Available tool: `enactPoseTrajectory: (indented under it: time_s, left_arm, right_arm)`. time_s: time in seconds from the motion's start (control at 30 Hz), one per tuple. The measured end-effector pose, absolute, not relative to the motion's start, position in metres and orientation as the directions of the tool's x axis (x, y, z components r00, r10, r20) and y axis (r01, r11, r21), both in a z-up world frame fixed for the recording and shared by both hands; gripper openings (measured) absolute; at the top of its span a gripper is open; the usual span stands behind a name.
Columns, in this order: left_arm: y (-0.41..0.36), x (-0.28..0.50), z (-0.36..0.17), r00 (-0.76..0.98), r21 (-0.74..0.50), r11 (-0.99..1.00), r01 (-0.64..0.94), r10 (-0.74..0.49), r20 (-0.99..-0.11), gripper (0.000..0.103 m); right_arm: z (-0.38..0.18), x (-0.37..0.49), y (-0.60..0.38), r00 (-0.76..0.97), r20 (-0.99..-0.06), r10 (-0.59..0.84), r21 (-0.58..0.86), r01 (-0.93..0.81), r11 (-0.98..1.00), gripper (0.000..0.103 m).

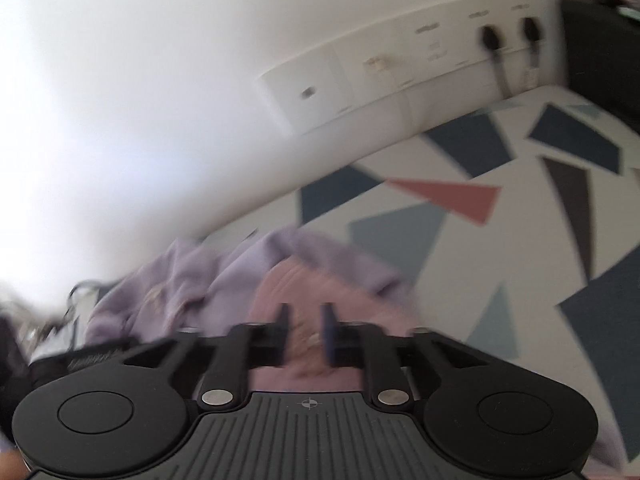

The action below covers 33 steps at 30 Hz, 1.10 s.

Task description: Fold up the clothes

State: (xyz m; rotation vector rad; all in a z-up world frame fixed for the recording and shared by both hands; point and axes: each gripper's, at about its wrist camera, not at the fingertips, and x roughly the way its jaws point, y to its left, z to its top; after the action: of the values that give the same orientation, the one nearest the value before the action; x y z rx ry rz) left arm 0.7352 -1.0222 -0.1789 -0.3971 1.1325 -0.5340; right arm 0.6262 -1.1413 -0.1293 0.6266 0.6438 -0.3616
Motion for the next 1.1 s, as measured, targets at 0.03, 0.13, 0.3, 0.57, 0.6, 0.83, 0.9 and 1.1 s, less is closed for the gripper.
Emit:
enactPoseTrajectory:
  time_s: [0.03, 0.13, 0.3, 0.57, 0.6, 0.83, 0.9, 1.1]
  left_arm:
    - [-1.021, 0.735, -0.176, 0.327, -0.538, 0.816, 0.211, -0.578, -0.748, 0.012]
    - [-1.011, 0.732, -0.163, 0.360, -0.533, 0.812, 0.239, -0.584, -0.728, 0.011]
    - [-1.000, 0.734, -0.144, 0.400, -0.530, 0.804, 0.271, -0.594, -0.698, 0.010]
    - [-0.973, 0.753, -0.103, 0.446, -0.540, 0.793, 0.281, -0.606, -0.658, 0.010]
    - [-0.968, 0.756, -0.098, 0.460, -0.533, 0.799, 0.279, -0.598, -0.656, 0.010]
    - [-0.929, 0.765, -0.096, 0.597, -0.352, 0.909, 0.222, -0.412, -0.688, 0.010]
    - [-0.922, 0.769, -0.111, 0.594, -0.304, 0.933, 0.195, -0.359, -0.720, 0.009]
    - [-0.914, 0.770, -0.138, 0.578, -0.278, 0.949, 0.148, -0.311, -0.755, 0.010]
  right_arm:
    - [-0.132, 0.627, -1.147, 0.727, -0.667, -0.162, 0.390, 0.526, 0.756, 0.044]
    - [-0.143, 0.629, -1.161, 0.654, -0.740, -0.156, 0.342, 0.566, 0.750, 0.055]
    - [-0.156, 0.609, -1.159, 0.645, -0.763, -0.029, 0.427, 0.538, 0.727, 0.040]
    - [-0.107, 0.575, -1.117, 0.736, -0.670, 0.102, 0.538, 0.385, 0.750, 0.013]
    - [-0.103, 0.574, -1.106, 0.736, -0.661, 0.145, 0.553, 0.349, 0.756, 0.012]
    - [-0.130, 0.594, -1.053, 0.657, -0.672, 0.343, 0.624, 0.251, 0.740, 0.019]
    - [-0.131, 0.596, -1.065, 0.702, -0.643, 0.305, 0.649, 0.288, 0.705, 0.032]
    - [-0.121, 0.598, -1.107, 0.713, -0.694, -0.102, 0.368, 0.473, 0.800, 0.068]
